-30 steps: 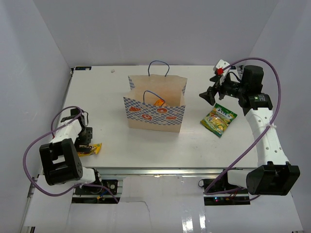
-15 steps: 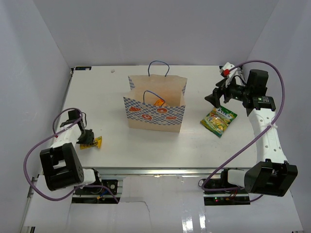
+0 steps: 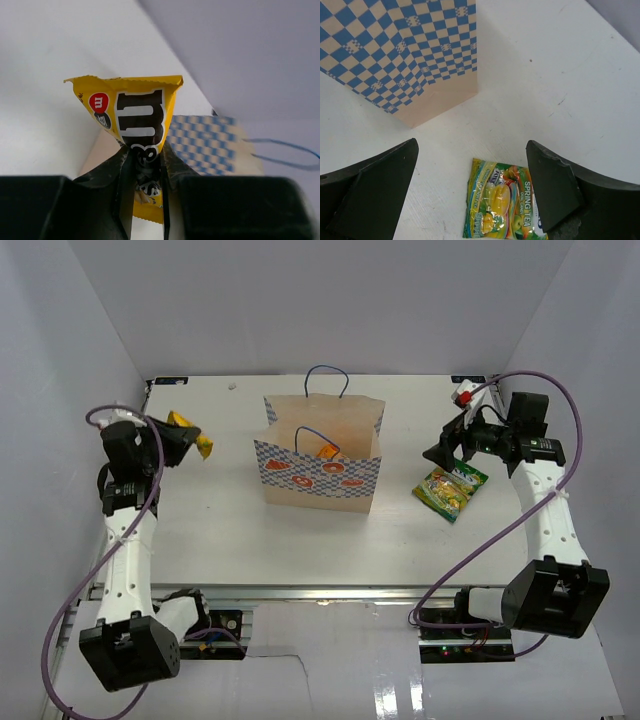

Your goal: Place the snacks into the paper bag

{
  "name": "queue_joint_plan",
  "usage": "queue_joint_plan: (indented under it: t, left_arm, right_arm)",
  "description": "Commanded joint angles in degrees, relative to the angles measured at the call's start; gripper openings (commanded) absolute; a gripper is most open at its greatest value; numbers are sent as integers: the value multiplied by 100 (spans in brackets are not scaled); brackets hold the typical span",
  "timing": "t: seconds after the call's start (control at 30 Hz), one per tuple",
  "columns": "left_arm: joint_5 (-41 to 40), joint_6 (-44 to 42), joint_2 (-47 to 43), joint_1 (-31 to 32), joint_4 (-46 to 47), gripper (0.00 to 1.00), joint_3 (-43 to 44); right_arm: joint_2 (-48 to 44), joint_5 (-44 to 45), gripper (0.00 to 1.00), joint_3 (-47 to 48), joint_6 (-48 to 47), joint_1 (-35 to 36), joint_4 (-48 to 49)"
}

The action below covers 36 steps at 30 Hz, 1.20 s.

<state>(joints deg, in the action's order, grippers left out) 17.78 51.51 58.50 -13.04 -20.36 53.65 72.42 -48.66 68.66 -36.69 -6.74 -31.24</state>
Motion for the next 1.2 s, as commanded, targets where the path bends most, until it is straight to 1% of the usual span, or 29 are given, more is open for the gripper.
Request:
queue_joint_plan:
  t: [0.0,0.07,0.1,0.13,0.17,0.2,0.23,0.27,0.3,0.33,0.37,0.43,0.53,0.6,0.67,0.73,0.8,0.87,1.0,1.03,1.1,1.13,1.17]
  left_arm:
    - [1356,-702,-24,545,1409,1,680]
    - [1438,-1202,169,976,1447,1,1278]
    - [1621,-1422,484,1492,1430,1,1497]
    - [1702,-1816,939,1845,1316,1,2022]
    - [1702,-1819,944,2005,1315,1,2027]
    - [1641,-1924,1101,2190,1220,1,2201]
    - [1580,-2143,1250,2348,1045,2,2551]
    - [1440,-2258,1530,2706,956,2,2719]
    - [1334,-2511,1655,2893,790,2,3017]
    - [1185,-2618,1769,3086,718,2,3133]
    - [836,-2706,1935,3410,648,3,3230]
    - [579,-2969,2042,3754,612,3,3275]
    - [-27,-3268,2157,4010,630,5,3091]
    - [-213,-3340,2253,4046,656,6,2985]
    - [-222,-3340,2306,4090,674,11,2924]
    - [-205,-3296,2298,4125,674,23,2871]
    - [-318,-3244,2184,4204,700,53,2774]
    - [-337,-3234,2087,4213,735,70,2721]
    - [-407,-3217,1815,4213,954,79,2712]
    - [-416,-3191,1753,4213,990,80,2712]
    - [-477,-3182,1569,4213,1034,80,2730]
    - [-512,-3173,1481,4213,1060,80,2695]
    - [-608,-3173,1306,4213,1078,80,2660]
  right_arm:
    - [184,-170,94,7,-400,-46,-513]
    - [246,-161,93,-20,-558,-46,-663]
    - [255,-143,93,-63,-602,-64,-707]
    - [229,-135,93,-133,-699,-73,-795]
    - [220,-117,93,-169,-699,-73,-795]
    - [202,-100,93,-204,-726,-73,-822]
    - [176,-91,93,-230,-761,-81,-831]
    - [141,-56,93,-292,-787,-90,-848]
    - [114,-47,93,-318,-813,-99,-866]
    - [97,-21,93,-353,-831,-108,-866]
    - [53,6,93,-380,-857,-117,-866]
    - [0,15,93,-450,-875,-134,-875]
    - [-9,6,93,-512,-893,-178,-875]
    - [-9,-3,93,-521,-902,-170,-875]
    - [26,-11,93,-503,-936,-187,-910]
    - [52,15,93,-477,-980,-187,-945]
    - [96,102,93,-468,-990,-187,-989]
    - [193,199,94,-468,-850,-187,-989]
    - [474,804,94,-380,-25,-178,-875]
    - [527,1084,94,-380,482,-187,-822]
    - [589,1393,94,-459,994,-187,-604]
    - [554,1804,95,-511,1562,-187,-480]
    - [528,2008,96,-573,1812,-187,-401]
